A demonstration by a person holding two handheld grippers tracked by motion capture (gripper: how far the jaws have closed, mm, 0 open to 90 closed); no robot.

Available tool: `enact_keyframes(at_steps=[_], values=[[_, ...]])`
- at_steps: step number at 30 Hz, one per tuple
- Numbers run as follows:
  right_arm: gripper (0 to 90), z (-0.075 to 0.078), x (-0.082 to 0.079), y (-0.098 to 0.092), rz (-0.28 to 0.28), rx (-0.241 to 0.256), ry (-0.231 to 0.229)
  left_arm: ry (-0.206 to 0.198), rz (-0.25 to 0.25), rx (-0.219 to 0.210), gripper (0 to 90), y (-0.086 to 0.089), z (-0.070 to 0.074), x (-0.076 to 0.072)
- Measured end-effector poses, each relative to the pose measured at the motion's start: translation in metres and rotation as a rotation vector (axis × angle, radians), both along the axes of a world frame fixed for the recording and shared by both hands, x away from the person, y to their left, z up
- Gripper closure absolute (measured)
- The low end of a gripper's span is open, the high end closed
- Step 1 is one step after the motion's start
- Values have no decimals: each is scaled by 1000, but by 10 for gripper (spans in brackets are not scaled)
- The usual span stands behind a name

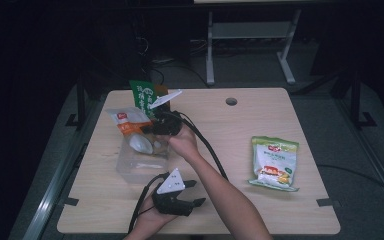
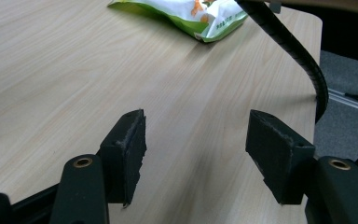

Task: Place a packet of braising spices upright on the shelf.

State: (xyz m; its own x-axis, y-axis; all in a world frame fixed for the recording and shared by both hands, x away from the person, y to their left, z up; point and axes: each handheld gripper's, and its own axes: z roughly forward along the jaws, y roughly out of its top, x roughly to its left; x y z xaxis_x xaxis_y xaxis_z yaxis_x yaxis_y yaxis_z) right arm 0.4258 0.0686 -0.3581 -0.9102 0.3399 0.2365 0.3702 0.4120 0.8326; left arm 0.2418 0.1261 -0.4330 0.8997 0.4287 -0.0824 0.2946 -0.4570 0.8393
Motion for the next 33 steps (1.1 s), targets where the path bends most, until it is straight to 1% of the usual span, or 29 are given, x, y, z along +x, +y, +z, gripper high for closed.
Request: enact_keyframes(at_steps=[4, 6, 7, 9, 12, 13, 16, 17, 18, 19, 20, 22, 24, 25, 27, 29, 30, 32, 33], values=[[900, -11, -1, 4, -1, -8, 11, 0, 2, -4, 375, 1, 0, 0], [900, -13, -1, 4, 0, -8, 10, 1, 4, -8, 374, 1, 0, 0], [896, -13, -1, 3, -6, -7, 11, 0, 3, -7, 374, 1, 1, 0], [883, -13, -1, 2, 0, -13, 13, 0, 3, -7, 373, 1, 0, 0], [801, -10, -2, -1, 0, -17, 4, -4, 3, -5, 370, 1, 0, 0], [780, -8, -3, -2, -5, -27, -4, -4, 4, -3, 365, 1, 0, 0], [747, -4, -5, -6, -10, -41, -21, 1, 10, -8, 359, 0, 0, 0], [746, -3, -7, -8, -14, -39, -17, 3, 13, -9, 358, 0, 0, 0], [741, -2, -7, -9, -12, -44, -24, 2, 12, -9, 359, 0, 0, 0], [745, -1, -8, -11, -15, -65, -38, 4, 13, -10, 358, 0, 0, 0], [757, -1, -9, -12, -16, -68, -37, 3, 12, -9, 358, 0, 0, 0], [806, 0, -10, -15, -21, -94, -34, 5, 13, -11, 358, 0, 0, 0], [854, 0, -9, -18, -10, -117, -52, 3, 13, -10, 358, 0, 0, 0], [880, 0, -10, -18, -14, -119, -45, 1, 11, -8, 359, 0, 0, 0], [896, -1, -10, -19, -1, -132, -65, 6, 14, -11, 359, -1, 0, 0], [898, -1, -12, -19, -7, -122, -50, 6, 15, -13, 359, -1, 0, 0], [899, -2, -11, -20, -3, -127, -56, 5, 15, -13, 358, -1, 0, 0], [900, -3, -12, -22, -5, -121, -51, 2, 12, -8, 358, 0, 0, 0], [900, -4, -13, -22, -7, -114, -40, 1, 12, -7, 358, 0, 0, 0]])
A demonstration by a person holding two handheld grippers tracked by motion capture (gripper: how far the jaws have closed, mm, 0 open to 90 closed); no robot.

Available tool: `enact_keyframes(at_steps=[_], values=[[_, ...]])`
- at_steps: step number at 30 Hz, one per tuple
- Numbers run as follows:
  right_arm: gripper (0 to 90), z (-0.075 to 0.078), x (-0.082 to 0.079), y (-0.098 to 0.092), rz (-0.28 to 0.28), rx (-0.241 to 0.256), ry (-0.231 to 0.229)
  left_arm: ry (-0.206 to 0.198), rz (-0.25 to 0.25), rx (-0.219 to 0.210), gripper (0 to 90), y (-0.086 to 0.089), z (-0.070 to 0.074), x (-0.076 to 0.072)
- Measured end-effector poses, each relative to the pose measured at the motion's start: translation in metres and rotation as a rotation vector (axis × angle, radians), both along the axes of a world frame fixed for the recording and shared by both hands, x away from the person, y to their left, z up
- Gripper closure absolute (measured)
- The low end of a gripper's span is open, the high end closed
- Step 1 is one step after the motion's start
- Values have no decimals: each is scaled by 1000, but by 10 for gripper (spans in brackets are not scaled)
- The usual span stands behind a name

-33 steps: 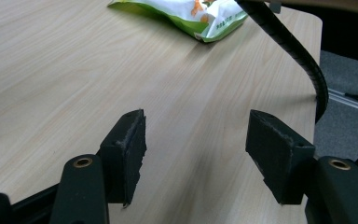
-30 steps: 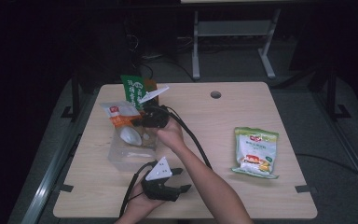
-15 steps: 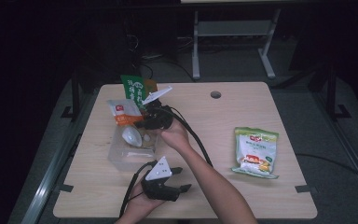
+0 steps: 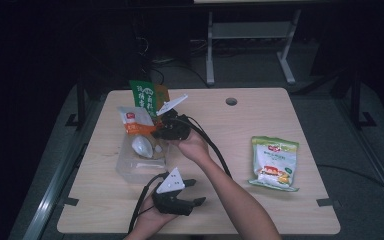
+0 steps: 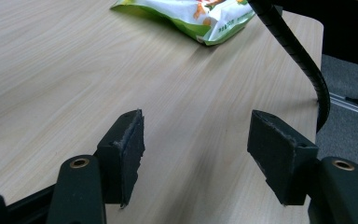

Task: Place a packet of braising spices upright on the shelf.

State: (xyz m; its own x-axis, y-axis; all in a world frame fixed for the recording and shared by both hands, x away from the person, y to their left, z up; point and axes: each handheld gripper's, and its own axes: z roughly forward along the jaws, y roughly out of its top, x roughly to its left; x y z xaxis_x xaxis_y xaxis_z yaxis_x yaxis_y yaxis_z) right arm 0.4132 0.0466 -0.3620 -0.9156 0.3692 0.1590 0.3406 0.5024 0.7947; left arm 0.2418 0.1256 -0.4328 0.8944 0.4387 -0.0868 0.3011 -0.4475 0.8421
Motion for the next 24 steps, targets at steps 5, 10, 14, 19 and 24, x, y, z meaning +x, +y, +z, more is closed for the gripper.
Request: enact_keyframes(at_steps=[5, 10, 14, 19, 24], values=[[900, -2, 0, -2, 7, -11, -21, -5, -2, 3, 358, 0, 0, 0], [900, -6, 0, -4, -9, -9, -1, -4, -3, 1, 356, -2, -1, 0], [900, -8, 1, -6, -11, -9, 3, -4, -5, 4, 356, -2, -2, 0], [896, -9, 3, -8, -12, 6, 15, -4, -3, 2, 354, -2, -2, 0], [765, -7, 3, -11, -13, 6, 38, -7, 4, 1, 341, -2, -2, 1]])
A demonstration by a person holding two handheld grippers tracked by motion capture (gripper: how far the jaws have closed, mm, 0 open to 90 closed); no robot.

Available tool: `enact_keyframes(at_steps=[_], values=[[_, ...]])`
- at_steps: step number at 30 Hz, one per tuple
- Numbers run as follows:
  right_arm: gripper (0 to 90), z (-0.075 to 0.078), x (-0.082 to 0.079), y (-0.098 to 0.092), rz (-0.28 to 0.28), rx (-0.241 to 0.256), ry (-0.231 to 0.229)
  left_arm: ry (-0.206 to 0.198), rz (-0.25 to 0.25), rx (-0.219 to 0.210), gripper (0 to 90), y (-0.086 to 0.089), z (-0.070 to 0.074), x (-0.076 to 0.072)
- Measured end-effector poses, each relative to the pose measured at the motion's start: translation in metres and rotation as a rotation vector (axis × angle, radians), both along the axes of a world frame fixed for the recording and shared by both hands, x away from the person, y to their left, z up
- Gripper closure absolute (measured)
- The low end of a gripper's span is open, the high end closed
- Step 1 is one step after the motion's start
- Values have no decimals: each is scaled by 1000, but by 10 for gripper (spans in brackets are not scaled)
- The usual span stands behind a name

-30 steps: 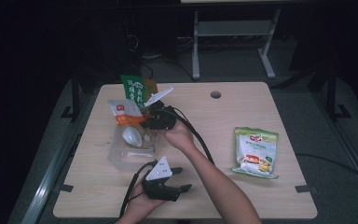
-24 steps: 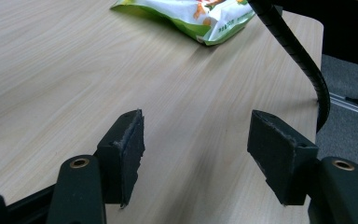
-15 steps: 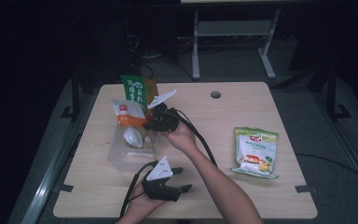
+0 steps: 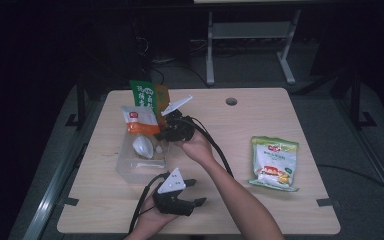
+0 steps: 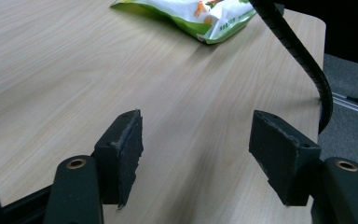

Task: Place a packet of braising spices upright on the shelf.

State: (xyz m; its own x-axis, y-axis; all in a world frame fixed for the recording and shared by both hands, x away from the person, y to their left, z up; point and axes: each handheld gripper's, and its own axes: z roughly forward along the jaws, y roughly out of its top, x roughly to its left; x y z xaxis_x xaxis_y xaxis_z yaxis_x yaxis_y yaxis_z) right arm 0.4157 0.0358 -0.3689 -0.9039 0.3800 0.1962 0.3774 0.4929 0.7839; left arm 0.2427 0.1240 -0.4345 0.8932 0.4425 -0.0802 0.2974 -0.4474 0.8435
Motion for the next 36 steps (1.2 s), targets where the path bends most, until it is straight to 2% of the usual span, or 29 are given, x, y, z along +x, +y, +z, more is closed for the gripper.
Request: enact_keyframes(at_steps=[1, 8, 13, 15, 18, 19, 27, 30, 34, 35, 36], values=[[730, 0, 0, -1, 0, -5, -7, 4, 4, -2, 339, 0, 0, 0], [629, 8, -3, -15, -7, 12, 6, 10, 21, -2, 323, 1, 0, 1], [583, 11, -7, -33, -24, 35, 25, 9, 23, 2, 312, 0, 0, 2], [575, 12, -8, -40, -32, 25, 10, 10, 24, -1, 311, 0, -1, 2], [553, 12, -11, -51, -46, 20, 15, 7, 25, 1, 308, 0, -1, 3], [549, 12, -11, -55, -48, 19, 13, -2, 22, 6, 306, 0, -1, 4], [511, 13, -18, -90, -96, 16, 17, 5, 21, 23, 301, 0, -1, 6], [495, 13, -21, -109, -121, 9, 21, 11, 23, 15, 299, -2, -2, 5], [481, 12, -26, -128, -156, 3, 30, 6, 20, 20, 295, -4, -3, 5], [477, 12, -26, -132, -161, 4, 30, -5, 14, 28, 294, -5, -3, 5], [473, 11, -28, -138, -167, 2, 36, 6, 18, 25, 292, -6, -3, 5]])
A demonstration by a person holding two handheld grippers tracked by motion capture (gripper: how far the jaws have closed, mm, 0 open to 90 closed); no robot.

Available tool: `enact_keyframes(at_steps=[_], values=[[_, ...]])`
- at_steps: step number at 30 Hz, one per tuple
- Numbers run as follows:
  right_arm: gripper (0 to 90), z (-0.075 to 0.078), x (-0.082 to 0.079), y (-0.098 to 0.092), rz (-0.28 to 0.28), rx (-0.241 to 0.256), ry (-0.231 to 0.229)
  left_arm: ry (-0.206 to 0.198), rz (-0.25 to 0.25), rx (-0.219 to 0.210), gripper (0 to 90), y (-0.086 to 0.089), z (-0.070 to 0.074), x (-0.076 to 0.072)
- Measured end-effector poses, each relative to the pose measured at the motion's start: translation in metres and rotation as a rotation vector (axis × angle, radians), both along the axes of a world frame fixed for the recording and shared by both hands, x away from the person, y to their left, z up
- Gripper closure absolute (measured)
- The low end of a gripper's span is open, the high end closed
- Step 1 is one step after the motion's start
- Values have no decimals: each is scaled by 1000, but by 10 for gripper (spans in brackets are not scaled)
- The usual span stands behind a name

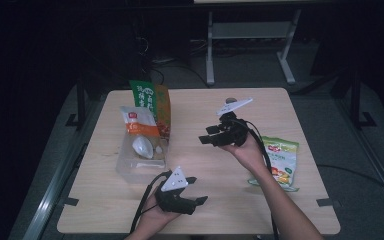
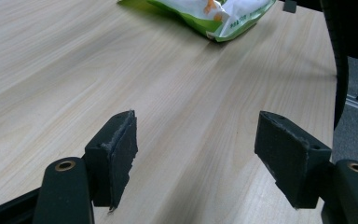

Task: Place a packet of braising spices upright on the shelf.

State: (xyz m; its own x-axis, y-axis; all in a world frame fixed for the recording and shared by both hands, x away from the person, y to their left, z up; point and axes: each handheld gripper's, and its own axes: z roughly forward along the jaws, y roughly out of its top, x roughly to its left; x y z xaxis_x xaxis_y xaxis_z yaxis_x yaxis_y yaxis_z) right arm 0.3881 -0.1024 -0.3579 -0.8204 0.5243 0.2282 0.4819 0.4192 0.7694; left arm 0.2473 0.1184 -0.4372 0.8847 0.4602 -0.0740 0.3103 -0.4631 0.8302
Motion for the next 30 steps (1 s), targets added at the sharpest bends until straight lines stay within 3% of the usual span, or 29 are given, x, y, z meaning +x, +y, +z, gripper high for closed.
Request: enact_keyframes(at_steps=[8, 13, 30], values=[[431, -6, -7, -35, -59, -2, 33, 7, -17, -2, 288, -8, -2, -2], [421, -7, -14, -54, -87, -1, 30, 10, -41, 2, 284, -17, -1, -2], [328, -13, -41, -128, -187, -51, 58, 0, -82, -3, 278, -48, 7, 4]])
